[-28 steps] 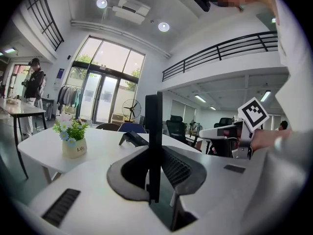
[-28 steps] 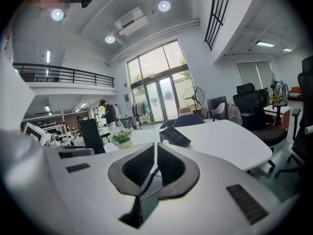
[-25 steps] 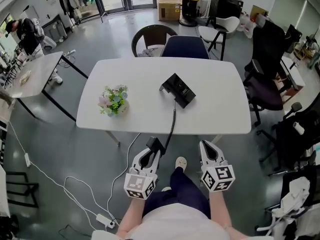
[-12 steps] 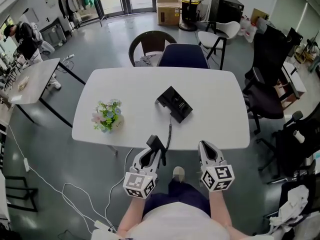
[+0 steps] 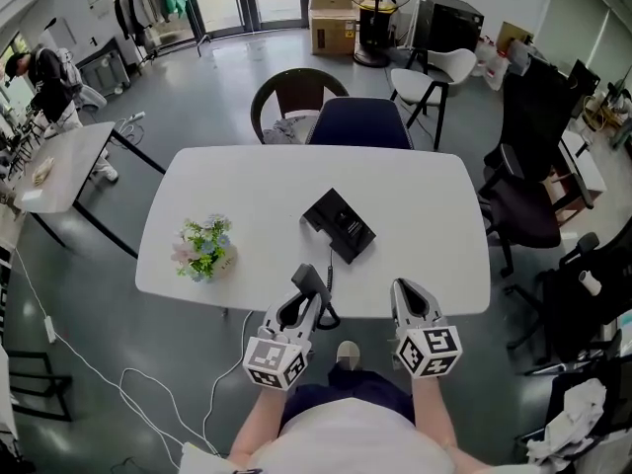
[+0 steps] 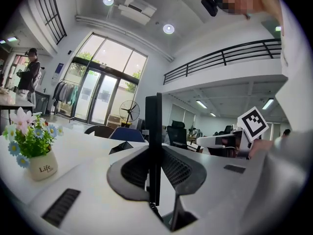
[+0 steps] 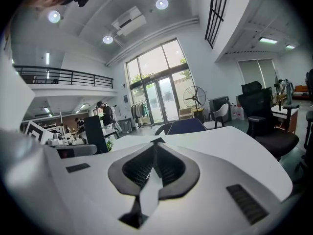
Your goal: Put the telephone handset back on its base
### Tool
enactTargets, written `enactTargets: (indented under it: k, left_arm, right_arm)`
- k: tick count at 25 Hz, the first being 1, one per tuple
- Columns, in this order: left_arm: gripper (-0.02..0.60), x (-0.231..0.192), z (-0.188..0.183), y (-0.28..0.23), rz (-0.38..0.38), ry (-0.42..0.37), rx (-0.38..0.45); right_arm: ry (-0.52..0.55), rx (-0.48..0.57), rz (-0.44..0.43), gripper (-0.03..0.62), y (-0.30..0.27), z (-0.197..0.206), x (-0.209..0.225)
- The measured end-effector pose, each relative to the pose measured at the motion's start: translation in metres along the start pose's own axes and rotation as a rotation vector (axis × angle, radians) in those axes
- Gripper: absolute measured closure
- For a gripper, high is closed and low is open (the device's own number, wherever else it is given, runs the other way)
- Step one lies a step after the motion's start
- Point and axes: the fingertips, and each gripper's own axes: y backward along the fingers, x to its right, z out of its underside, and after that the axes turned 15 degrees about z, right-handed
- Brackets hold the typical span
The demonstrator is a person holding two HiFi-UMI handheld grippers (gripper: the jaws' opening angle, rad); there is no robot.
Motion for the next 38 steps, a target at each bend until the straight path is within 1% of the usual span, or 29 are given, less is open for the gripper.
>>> enactTargets:
  k: [7,12,22,28,33,38]
  left_arm:
    - [0.499,-0.014,-0.004,-0.025,-0.01,0.009,0.017]
    - [0.5,-0.019,-0.005,-0.041,-0.018,0.02,0.047]
    - [0.5,-0.007,-0.013,-0.058,0.007,0.058,0.096]
    - [0.5,-0.016,-0.01,-0.064,0.008,0.168,0.136]
    - [0.5,-0.03,-0.009,-0.078,0.024,0.283,0.198]
    - [0.5,-0.044,-0.001,-0.089,0.032,0.33,0.206]
  right_arm:
    - [0.01,-0.008,-0.036,0.553,-0.032,-0.005,0.005]
    - [0.02,-0.01,-0.07,0.553,-0.051,-0.006,0.008]
    - [-0.003,-0.03,-0.103,0.553,-0.051,0.004,0.007]
    - [-0.02,-0.036,-0.09,0.553,-0.05,0.006,0.01]
    - [-0.046,-0.041,-0.079,0.553,-0.061,0.005,0.015]
    - [-0.053,-0.059,-0.066,0.553,-0.071,0.007,0.019]
